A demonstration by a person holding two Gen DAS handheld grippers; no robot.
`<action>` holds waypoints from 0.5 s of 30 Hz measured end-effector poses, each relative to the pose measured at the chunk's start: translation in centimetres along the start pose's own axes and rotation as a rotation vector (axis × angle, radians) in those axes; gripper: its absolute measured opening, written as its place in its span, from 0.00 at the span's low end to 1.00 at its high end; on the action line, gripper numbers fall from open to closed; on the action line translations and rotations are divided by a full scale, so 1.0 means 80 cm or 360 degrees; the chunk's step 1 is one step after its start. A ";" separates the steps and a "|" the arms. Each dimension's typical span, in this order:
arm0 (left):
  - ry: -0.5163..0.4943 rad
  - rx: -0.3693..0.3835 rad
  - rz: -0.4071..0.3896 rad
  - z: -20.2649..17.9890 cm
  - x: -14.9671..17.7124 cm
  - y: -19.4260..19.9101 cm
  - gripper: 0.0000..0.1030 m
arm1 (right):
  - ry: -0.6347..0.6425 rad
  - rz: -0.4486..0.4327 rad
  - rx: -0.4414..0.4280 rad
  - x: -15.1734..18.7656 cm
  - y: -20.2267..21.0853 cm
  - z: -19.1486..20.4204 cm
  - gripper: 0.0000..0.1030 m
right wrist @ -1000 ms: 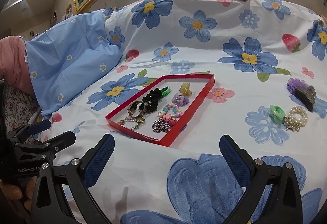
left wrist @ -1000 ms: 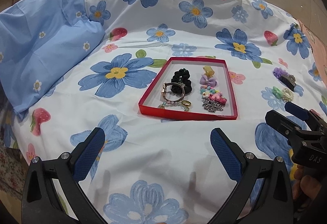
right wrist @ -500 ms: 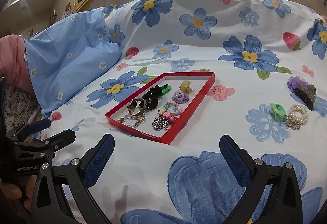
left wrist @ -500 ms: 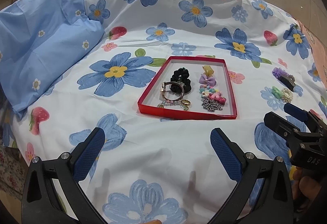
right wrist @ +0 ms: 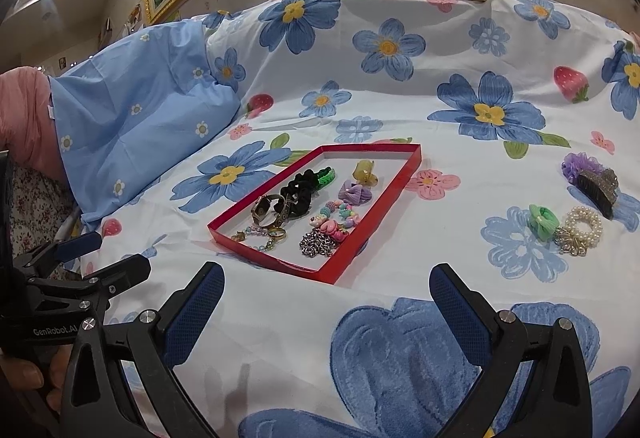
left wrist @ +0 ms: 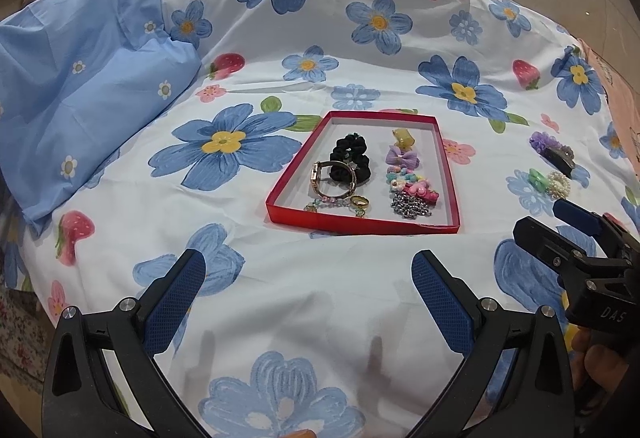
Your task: Organize jewelry
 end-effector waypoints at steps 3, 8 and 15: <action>0.0000 -0.0001 0.0001 0.000 0.000 0.000 1.00 | 0.0003 0.0001 -0.0002 -0.001 0.000 0.000 1.00; 0.0003 0.0001 0.0011 -0.002 0.001 0.001 1.00 | 0.0005 0.0016 -0.0006 0.000 -0.001 0.001 1.00; -0.0009 -0.0002 0.0017 -0.002 0.002 -0.001 1.00 | 0.0006 0.0016 -0.0005 0.000 -0.001 0.001 1.00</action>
Point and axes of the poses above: each gripper's, at about its wrist camera, not at the fingertips, and y roughly against the way its jaws point, z to its left, x to its underside, the point moved 4 cm from there along -y, roughly the way its jaws point, and after that the axes turned 3 degrees about -x, right-handed, at the moved point
